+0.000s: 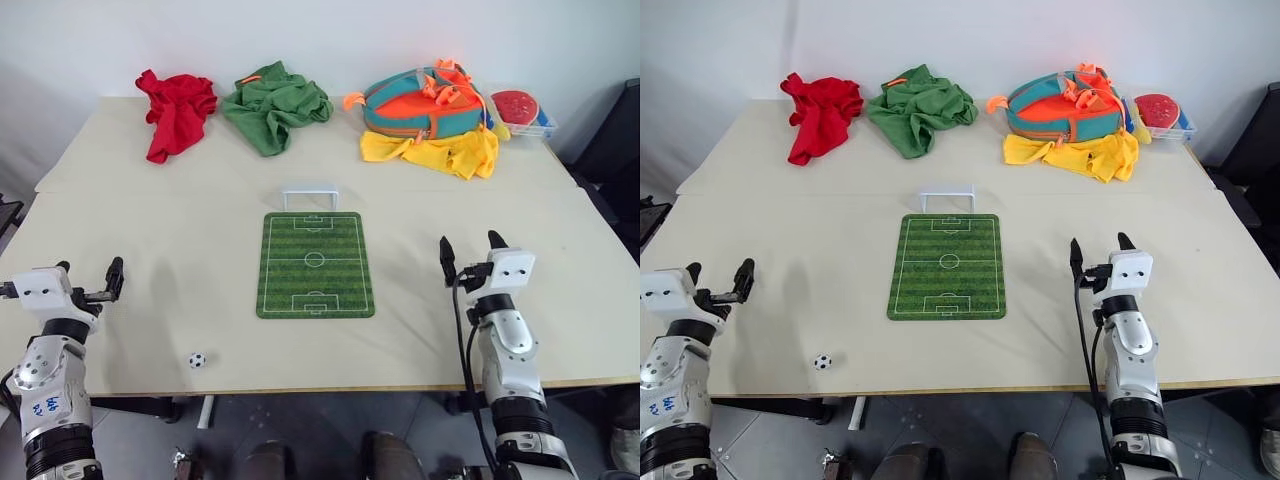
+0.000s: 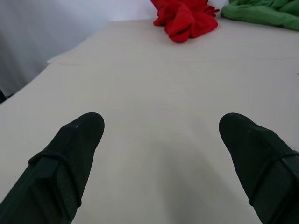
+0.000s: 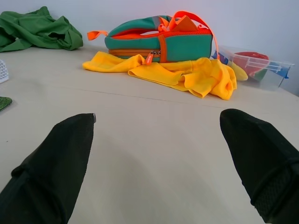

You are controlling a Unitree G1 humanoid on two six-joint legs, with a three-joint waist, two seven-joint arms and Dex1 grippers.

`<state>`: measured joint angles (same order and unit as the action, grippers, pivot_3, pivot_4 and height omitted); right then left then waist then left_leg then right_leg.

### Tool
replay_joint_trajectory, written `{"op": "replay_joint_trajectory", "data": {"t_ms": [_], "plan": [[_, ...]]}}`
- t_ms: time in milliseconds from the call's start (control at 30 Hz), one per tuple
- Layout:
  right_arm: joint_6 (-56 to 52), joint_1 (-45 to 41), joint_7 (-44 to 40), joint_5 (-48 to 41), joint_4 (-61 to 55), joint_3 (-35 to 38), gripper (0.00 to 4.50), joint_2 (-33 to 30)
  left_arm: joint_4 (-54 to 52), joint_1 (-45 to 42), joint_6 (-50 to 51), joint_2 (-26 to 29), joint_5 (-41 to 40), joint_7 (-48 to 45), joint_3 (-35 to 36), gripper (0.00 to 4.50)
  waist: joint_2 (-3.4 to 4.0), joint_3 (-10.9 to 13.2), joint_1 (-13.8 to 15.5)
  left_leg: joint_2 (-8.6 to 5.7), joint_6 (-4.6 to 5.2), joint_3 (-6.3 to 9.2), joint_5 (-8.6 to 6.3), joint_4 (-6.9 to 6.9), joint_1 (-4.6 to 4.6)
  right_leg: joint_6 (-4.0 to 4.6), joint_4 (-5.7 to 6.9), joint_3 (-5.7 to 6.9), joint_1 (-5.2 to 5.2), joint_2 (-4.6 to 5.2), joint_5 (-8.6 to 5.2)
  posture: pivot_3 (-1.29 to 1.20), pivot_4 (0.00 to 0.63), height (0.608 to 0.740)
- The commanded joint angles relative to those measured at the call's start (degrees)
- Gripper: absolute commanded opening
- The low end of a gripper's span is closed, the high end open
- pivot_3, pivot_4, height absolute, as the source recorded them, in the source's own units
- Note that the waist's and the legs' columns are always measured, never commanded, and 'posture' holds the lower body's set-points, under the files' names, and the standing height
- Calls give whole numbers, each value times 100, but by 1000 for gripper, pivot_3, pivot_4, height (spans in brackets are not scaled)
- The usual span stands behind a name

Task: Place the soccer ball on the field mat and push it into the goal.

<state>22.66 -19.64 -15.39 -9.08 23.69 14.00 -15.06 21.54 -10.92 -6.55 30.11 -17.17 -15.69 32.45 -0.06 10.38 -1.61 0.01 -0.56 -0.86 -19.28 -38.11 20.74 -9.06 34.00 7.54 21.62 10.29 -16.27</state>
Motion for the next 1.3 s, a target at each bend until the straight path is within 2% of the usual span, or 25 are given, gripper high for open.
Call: {"op": "replay_joint_trajectory", "data": {"t_ms": [33, 133, 267, 300, 400, 500, 633, 733, 867, 967, 1200, 1300], "plan": [[102, -52, -71, -93, -139, 41, 4500, -110, 16, -26, -209, 135, 62, 17, 22, 4489, 0, 0, 0, 0, 0, -1, 0, 0, 0, 0, 0, 0, 0, 0, 0, 0, 150, 740], [-138, -103, -857, -715, -429, 14, 4500, -204, -290, 36, -327, 166, -518, -665, 211, 4489, 0, 0, -1, 0, 0, 0, 0, 0, 0, 0, 0, 0, 0, 0, 0, 0, 150, 740], [-826, 44, -2607, -2084, -1367, -64, 4500, -540, -562, 334, 52, 708, -1125, -1868, 337, 4489, 2, 2, -10, 5, 0, 0, 0, 0, 2, 0, -2, 2, 0, -2, 0, 0, 150, 740], [-1181, 94, -3043, -2434, -1596, -61, 4500, -730, -571, 469, 223, 947, -1301, -2241, 421, 4489, 3, 2, -7, 7, 0, 0, 0, 2, 1, 0, -3, 1, 0, -4, 0, 0, 150, 740], [-1958, 208, -4473, -3279, -2154, -13, 4500, -1456, -22, 942, -180, 1918, -1048, -3291, 609, 4489, 4, 3, -7, 9, 3, -5, -2, 4, 0, 0, -4, 0, 0, -7, 0, 0, 150, 740], [-2293, 373, -5784, -3639, -2517, -95, 4500, -2105, 648, 1341, -108, 2555, -1208, -4390, 766, 4489, 9, 6, 12, 10, 6, -10, -5, 9, -2, 1, -10, 0, 0, -8, -1, 0, 150, 740], [-1906, 706, -7240, -3472, -2705, -414, 4500, -2386, 1215, 1559, -468, 2818, -1168, -5226, 875, 4489, 11, 8, 51, 12, 10, -13, -10, 10, -6, 1, -11, 1, -2, -8, -1, 0, 150, 740], [-1974, 864, -7493, -3624, -2836, -480, 4500, -2226, 1273, 2075, -612, 2825, -1070, -6044, 726, 4489, 5, 10, 46, 12, 10, -17, -12, 9, -5, 1, -11, 0, -2, -7, -1, 0, 150, 740], [-1783, 905, -7701, -3650, -2711, -540, 4500, -2163, 1271, 2346, -915, 2681, -1052, -6388, 680, 4489, 3, 11, 38, 15, 9, -22, -15, 9, -7, 1, -11, -1, 0, -7, -1, 0, 150, 740], [-1499, 921, -7711, -3598, -2455, -581, 4500, -2200, 799, 2548, -943, 2420, -1215, -6651, 589, 4489, 4, 11, 45, 15, 9, -24, -16, 8, -11, 1, -9, -4, -1, -7, -1, 0, 150, 740], [-936, 1042, -7711, -3590, -1835, -761, 4500, -2501, -1130, 2702, -302, 1781, -1514, -6341, 143, 4489, -1, 13, 138, 18, 9, -26, -19, 4, -12, 1, -9, -7, -2, -7, -1, 0, 150, 740], [-842, 1104, -7711, -3689, -1843, -728, 4500, -2449, -1671, 2521, -79, 1486, -1355, -6008, -381, 4489, 5, 16, 160, 17, 9, -28, -19, 3, -15, 1, -10, -8, -6, -7, -1, 0, 150, 740]]}}
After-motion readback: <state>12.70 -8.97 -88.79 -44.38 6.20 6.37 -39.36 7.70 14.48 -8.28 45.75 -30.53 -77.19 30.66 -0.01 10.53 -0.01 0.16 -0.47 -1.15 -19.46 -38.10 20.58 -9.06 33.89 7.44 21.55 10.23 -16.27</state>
